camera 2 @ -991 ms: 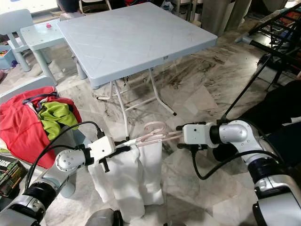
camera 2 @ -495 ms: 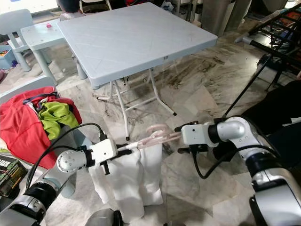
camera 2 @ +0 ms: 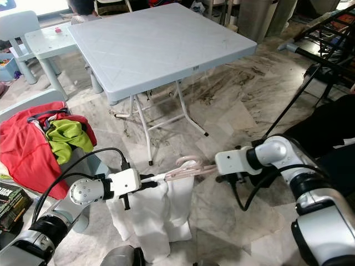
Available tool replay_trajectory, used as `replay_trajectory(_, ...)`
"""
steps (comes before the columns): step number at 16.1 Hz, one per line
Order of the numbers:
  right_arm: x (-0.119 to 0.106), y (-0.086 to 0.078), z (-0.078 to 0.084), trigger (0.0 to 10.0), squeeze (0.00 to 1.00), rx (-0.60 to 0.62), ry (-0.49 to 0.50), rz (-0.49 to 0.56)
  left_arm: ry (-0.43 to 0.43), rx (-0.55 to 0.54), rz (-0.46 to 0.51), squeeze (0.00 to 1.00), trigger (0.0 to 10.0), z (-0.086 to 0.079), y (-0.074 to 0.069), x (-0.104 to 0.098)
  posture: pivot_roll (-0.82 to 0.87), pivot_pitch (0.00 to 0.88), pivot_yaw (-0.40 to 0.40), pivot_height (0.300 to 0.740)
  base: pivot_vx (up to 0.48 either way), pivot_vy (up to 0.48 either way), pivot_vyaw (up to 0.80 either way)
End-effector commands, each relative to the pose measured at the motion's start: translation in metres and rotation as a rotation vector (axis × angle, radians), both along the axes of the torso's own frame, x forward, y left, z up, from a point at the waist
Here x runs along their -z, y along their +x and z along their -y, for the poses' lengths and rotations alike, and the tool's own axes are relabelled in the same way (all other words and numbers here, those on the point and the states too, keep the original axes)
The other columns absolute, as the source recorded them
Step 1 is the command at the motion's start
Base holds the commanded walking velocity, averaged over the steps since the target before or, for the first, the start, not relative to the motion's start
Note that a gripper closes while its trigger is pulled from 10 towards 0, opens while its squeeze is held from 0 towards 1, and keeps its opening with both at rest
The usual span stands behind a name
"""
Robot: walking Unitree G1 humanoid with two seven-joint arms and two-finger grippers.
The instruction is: Hang hanger
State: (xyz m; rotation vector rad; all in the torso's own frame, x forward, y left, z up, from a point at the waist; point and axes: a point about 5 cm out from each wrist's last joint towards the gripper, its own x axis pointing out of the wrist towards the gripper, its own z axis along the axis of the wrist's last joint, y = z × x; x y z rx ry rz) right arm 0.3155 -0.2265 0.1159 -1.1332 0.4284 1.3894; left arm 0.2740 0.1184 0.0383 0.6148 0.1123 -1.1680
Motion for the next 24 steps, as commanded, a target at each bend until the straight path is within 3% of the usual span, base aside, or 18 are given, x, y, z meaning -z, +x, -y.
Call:
replay_trajectory(1,-0.007,0.004,0.004,0.0,0.00,-0.006,-0.033,0.016,-0.003,-0.001,0.031,0.00,0.0,-0.002,0.004,-0.005,-0.09,0.000,0.002,0.740,0.000,0.000,0.00)
replay_trajectory(10,-0.004,0.006,0.000,0.0,0.00,-0.008,-0.036,0.011,-0.019,-0.015,0.042,0.00,0.0,0.004,0.006,-0.006,-0.09,0.000,-0.015,0.740,0.000,0.000,0.00)
replay_trajectory(12,0.001,0.005,-0.005,5.1,0.00,-0.013,-0.016,-0.002,-0.024,-0.009,0.040,0.00,0.0,0.007,0.004,-0.005,-0.09,0.000,-0.020,0.740,0.000,0.000,0.00)
replay_trajectory(13,0.002,0.004,-0.005,9.2,0.00,-0.007,-0.007,-0.017,-0.026,-0.009,0.041,0.00,0.0,0.009,0.004,-0.005,-0.09,0.000,-0.023,0.740,0.000,0.000,0.00)
replay_trajectory(15,0.002,0.004,-0.004,10.0,0.00,-0.004,-0.014,-0.024,-0.027,-0.010,0.041,0.00,0.0,0.009,0.004,-0.005,-0.09,0.000,-0.026,0.740,0.000,0.000,0.00)
replay_trajectory(16,0.001,0.005,-0.004,10.0,0.96,0.009,0.004,-0.035,-0.027,-0.011,0.041,0.00,0.0,0.009,0.004,-0.005,-0.10,0.000,-0.027,0.740,0.000,0.000,0.00)
replay_trajectory(17,0.001,0.005,-0.005,10.0,1.00,0.004,0.007,-0.032,-0.028,-0.011,0.042,0.00,0.0,0.010,0.004,-0.005,-0.10,0.000,-0.027,0.740,0.000,0.000,0.00)
replay_trajectory(19,0.003,0.004,-0.006,10.0,0.98,-0.019,-0.007,-0.021,-0.028,-0.012,0.043,0.00,0.0,0.010,0.005,-0.004,-0.10,0.000,-0.028,0.740,0.000,0.000,0.00)
replay_trajectory(20,0.004,0.002,-0.005,10.0,0.00,-0.028,-0.014,-0.034,-0.029,-0.011,0.043,0.00,0.0,0.011,0.005,-0.004,-0.10,0.000,-0.029,0.740,0.000,0.000,0.00)
replay_trajectory(22,0.004,0.002,-0.006,10.0,0.00,-0.032,-0.013,-0.039,-0.028,-0.010,0.043,0.00,0.0,0.011,0.005,-0.004,-0.10,0.000,-0.029,0.740,0.000,0.000,0.00)
replay_trajectory(23,0.004,0.001,-0.005,7.5,0.00,-0.030,-0.013,-0.048,-0.028,-0.010,0.042,0.00,0.0,0.011,0.004,-0.004,-0.10,0.000,-0.029,0.740,0.000,0.000,0.00)
replay_trajectory(24,0.003,0.002,-0.004,0.0,0.00,-0.027,-0.015,-0.051,-0.028,-0.011,0.042,0.00,0.0,0.011,0.004,-0.004,-0.10,0.000,-0.029,0.740,0.000,0.000,0.00)
